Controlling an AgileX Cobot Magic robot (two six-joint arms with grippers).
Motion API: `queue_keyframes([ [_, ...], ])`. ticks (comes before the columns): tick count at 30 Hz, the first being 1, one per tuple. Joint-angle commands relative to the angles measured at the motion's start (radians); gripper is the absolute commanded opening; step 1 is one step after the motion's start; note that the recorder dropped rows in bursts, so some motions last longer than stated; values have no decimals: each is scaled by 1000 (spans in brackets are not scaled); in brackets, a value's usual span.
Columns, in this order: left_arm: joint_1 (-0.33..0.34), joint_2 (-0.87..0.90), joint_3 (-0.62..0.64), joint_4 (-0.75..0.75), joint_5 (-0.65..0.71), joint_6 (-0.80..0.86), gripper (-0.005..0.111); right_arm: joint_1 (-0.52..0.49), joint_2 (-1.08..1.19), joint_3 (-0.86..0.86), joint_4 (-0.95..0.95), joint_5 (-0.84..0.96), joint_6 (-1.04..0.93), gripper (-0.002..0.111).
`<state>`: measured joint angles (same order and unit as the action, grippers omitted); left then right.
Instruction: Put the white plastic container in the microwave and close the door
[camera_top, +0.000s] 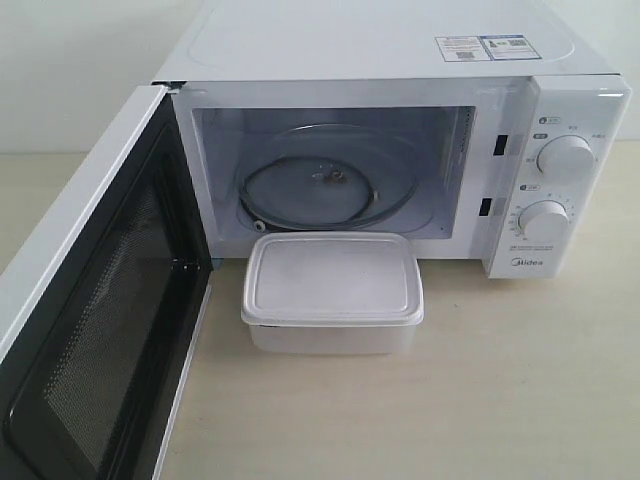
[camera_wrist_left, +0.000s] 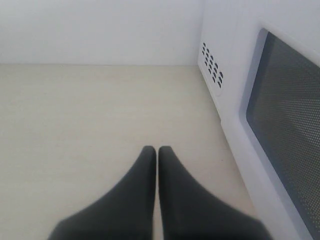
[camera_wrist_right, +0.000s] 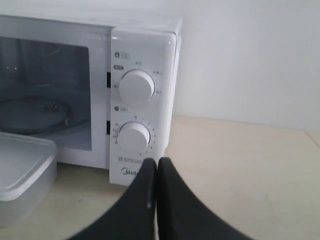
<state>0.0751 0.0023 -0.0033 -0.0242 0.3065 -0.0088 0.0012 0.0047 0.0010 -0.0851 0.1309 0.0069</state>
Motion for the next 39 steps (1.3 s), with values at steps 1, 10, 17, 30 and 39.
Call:
queue_keyframes([
  [1, 3, -2, 3, -2, 0, -1, 4, -1, -5, -1, -3, -116, -14, 0],
  [10, 3, -2, 3, -2, 0, -1, 4, -1, -5, -1, 32, -668, 305, 0],
  [17, 3, -2, 3, -2, 0, -1, 4, -1, 10, -146, 28, -619, 364, 0],
  [30, 3, -2, 3, -2, 0, -1, 4, -1, 421, -378, -826, -531, 1526, 0],
  [39, 3, -2, 3, -2, 0, -1, 4, -1, 720, -378, -1119, -1167, 1605, 0],
])
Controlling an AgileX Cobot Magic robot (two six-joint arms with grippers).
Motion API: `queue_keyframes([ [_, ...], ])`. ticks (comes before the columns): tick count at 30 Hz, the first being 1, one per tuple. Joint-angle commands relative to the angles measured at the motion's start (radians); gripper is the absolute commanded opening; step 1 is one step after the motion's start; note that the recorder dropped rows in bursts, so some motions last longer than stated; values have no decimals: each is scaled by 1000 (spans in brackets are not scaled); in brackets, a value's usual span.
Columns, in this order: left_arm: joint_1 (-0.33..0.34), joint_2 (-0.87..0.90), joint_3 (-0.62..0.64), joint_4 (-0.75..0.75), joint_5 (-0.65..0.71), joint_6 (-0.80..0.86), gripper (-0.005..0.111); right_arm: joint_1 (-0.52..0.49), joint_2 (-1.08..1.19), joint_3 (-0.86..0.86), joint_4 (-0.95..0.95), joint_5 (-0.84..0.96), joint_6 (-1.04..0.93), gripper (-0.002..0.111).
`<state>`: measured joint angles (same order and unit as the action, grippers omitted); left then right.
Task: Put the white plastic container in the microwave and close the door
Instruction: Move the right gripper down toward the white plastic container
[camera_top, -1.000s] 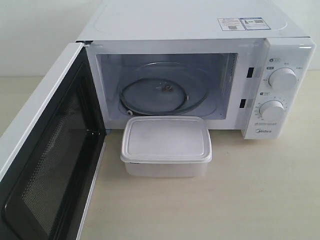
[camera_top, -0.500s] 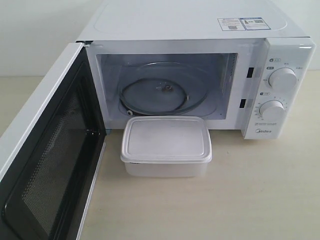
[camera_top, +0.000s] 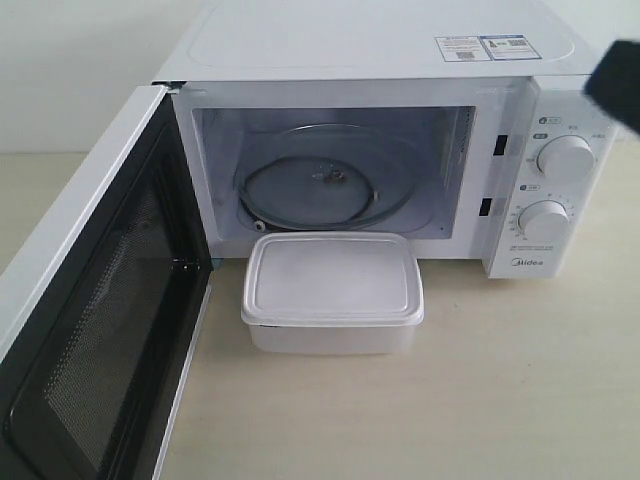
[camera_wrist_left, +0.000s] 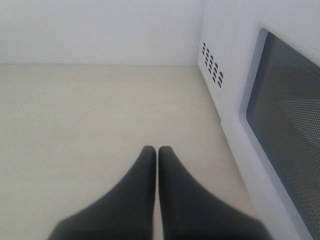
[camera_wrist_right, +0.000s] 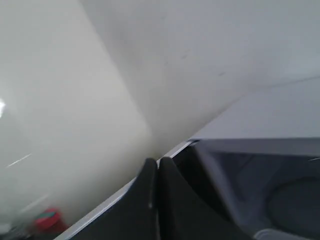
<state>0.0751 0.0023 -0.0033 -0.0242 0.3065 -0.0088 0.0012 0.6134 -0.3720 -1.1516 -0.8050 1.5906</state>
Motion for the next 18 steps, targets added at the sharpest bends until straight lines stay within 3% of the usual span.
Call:
queue_keyframes([
  [1, 3, -2, 3, -2, 0, -1, 4, -1, 136, -5, -47, -256, 24, 0],
  [8, 3, -2, 3, -2, 0, -1, 4, -1, 239, -5, 102, -321, 27, 0],
  [18, 3, -2, 3, -2, 0, -1, 4, -1, 236, -5, 122, -248, 26, 0],
])
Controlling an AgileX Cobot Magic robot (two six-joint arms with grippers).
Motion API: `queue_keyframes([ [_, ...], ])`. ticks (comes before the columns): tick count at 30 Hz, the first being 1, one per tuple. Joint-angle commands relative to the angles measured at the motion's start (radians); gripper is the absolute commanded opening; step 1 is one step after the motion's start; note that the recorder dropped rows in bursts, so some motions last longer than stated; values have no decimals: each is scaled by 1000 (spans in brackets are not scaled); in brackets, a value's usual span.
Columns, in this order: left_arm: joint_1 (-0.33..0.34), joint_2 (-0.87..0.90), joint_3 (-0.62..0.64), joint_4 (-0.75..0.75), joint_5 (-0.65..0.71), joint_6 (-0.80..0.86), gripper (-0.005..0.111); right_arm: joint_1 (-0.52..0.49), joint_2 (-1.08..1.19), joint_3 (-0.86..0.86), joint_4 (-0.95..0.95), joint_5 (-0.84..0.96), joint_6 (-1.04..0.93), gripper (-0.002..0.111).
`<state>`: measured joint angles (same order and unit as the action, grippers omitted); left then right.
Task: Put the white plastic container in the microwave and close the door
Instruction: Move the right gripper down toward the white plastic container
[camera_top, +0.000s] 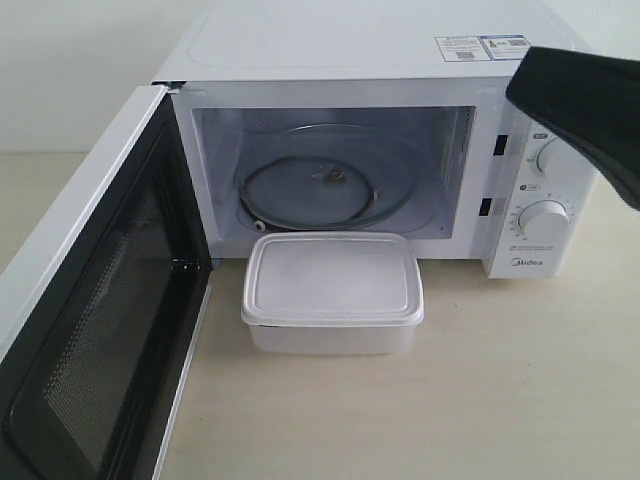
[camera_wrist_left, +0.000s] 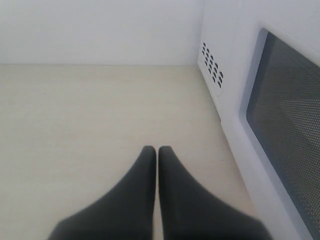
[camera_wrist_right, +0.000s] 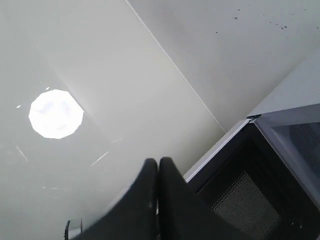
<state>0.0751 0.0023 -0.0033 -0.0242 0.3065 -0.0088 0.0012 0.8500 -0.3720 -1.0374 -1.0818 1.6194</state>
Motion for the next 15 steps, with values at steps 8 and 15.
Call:
queue_keyframes([
  [8, 3, -2, 3, -2, 0, -1, 4, -1, 0, -5, -42, 361, 164, 0],
  [15, 3, -2, 3, -2, 0, -1, 4, -1, 0, 27, -101, 506, 300, 0],
])
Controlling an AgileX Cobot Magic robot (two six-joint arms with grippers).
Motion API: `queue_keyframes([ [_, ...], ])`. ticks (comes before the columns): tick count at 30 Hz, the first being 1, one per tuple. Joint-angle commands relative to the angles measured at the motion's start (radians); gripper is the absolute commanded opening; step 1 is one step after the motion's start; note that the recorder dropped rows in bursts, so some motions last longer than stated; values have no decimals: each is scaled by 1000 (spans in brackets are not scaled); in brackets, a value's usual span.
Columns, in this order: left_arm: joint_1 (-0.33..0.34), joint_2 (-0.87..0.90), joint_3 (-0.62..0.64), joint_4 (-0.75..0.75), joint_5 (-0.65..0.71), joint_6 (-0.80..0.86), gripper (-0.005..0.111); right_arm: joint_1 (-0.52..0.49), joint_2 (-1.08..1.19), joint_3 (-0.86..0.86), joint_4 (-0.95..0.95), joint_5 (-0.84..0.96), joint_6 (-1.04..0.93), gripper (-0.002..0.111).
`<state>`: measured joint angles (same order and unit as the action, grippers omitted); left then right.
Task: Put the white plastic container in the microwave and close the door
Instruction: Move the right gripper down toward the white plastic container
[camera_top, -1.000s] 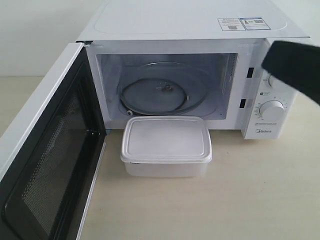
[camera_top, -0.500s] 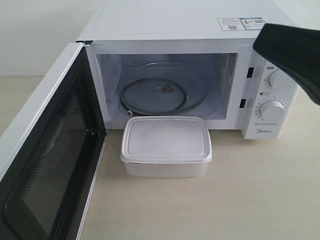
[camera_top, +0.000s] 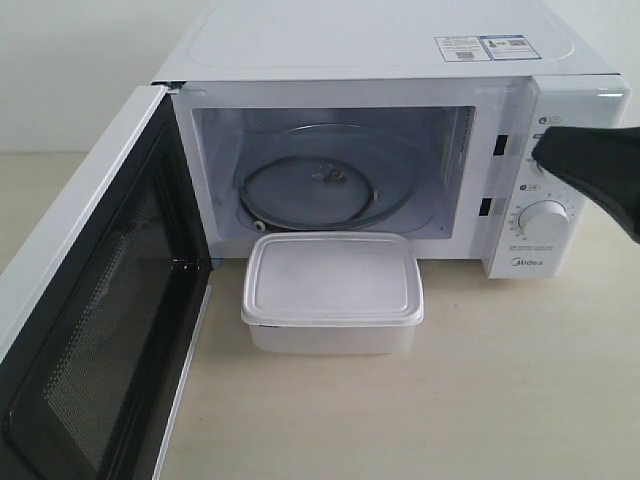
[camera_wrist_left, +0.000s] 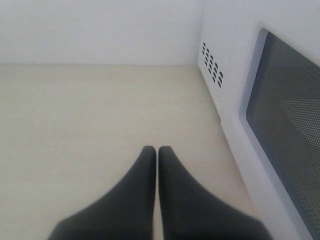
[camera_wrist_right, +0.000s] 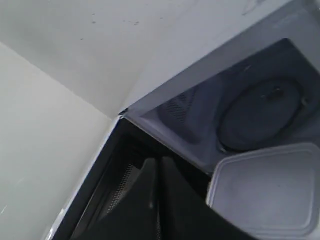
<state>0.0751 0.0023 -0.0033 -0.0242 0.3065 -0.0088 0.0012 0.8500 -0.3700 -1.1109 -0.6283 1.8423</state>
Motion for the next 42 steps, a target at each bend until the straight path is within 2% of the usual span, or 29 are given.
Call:
queue_keyframes([
  [1, 3, -2, 3, -2, 0, -1, 4, -1, 0, 34, -33, 50, 80, 0],
  [6, 3, -2, 3, -2, 0, -1, 4, -1, 0, 64, -91, 33, 94, 0],
  [17, 3, -2, 3, -2, 0, -1, 4, -1, 0, 71, -52, 35, 113, 0],
  [21, 3, -2, 3, -2, 0, -1, 4, -1, 0, 57, -57, 71, -27, 0],
  [23, 3, -2, 3, -2, 0, -1, 4, -1, 0, 43, -79, 141, -120, 0],
  [29, 3, -2, 3, -2, 0, -1, 4, -1, 0, 0, -64, 484, -214, 0],
  [33, 3, -2, 3, -2, 0, -1, 4, 2, 0, -4, 34, 601, -333, 0],
  [34, 3, -2, 3, -2, 0, -1, 4, 17, 1, -17, 48, 628, -364, 0],
  [36, 3, -2, 3, -2, 0, -1, 4, 100, 30, -84, 48, 836, -463, 0],
  [37, 3, -2, 3, -2, 0, -1, 4, 176, 67, -141, 79, 983, -559, 0],
  [38, 3, -2, 3, -2, 0, -1, 4, 223, 88, -174, 110, 1054, -611, 0],
  [40, 3, -2, 3, -2, 0, -1, 4, 383, 172, -266, 272, 1194, -809, 0],
  [42, 3, -2, 3, -2, 0, -1, 4, 501, 247, -307, 499, 1170, -992, 0],
])
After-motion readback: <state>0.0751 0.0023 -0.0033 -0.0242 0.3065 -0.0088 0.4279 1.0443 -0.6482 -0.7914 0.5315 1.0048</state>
